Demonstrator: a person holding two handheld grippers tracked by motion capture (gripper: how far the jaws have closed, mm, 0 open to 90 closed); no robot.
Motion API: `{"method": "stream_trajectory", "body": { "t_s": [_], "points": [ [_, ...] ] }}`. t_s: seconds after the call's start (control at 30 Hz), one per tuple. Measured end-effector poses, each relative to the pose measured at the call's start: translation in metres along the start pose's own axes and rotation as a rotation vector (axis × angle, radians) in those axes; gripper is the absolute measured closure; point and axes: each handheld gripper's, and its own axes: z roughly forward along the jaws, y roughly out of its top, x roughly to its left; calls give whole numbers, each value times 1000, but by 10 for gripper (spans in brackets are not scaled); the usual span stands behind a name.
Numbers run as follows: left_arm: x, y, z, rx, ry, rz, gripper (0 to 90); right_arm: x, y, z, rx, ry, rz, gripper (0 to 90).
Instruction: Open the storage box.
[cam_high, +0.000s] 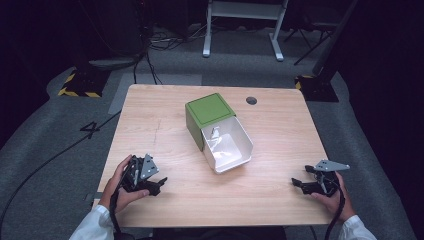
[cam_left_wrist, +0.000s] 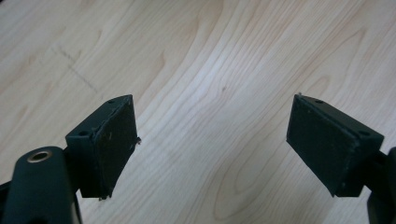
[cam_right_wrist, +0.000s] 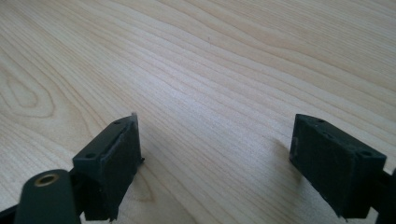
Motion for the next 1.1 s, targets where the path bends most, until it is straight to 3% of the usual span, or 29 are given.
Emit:
{"method": "stream_trajectory", "body": {
  "t_s": [0.27, 0.37, 0.4, 0.57, 0.6, 0.67, 0.7, 0.77, 1.1],
  "points": [
    [12, -29, 4, 16, 9, -94, 164, 0, 0, 0, 0, 0, 0, 164],
    [15, -40, 5, 23, 4, -132, 164, 0, 0, 0, 0, 0, 0, 164],
    [16, -47, 6, 18, -5, -162, 163, 0, 0, 0, 0, 0, 0, 164],
    [18, -60, 10, 22, -19, -210, 163, 0, 0, 0, 0, 0, 0, 164],
    [20, -66, 9, 4, -38, -253, 160, 0, 0, 0, 0, 0, 0, 164],
    [21, -68, 9, -2, -44, -267, 159, 0, 0, 0, 0, 0, 0, 164],
    [24, -72, 9, -10, -56, -314, 158, 0, 0, 0, 0, 0, 0, 164],
    [25, -73, 9, -6, -55, -332, 157, 0, 0, 0, 0, 0, 0, 164],
    [26, -74, 9, -10, -59, -330, 151, 0, 0, 0, 0, 0, -1, 164]
  ]
}}
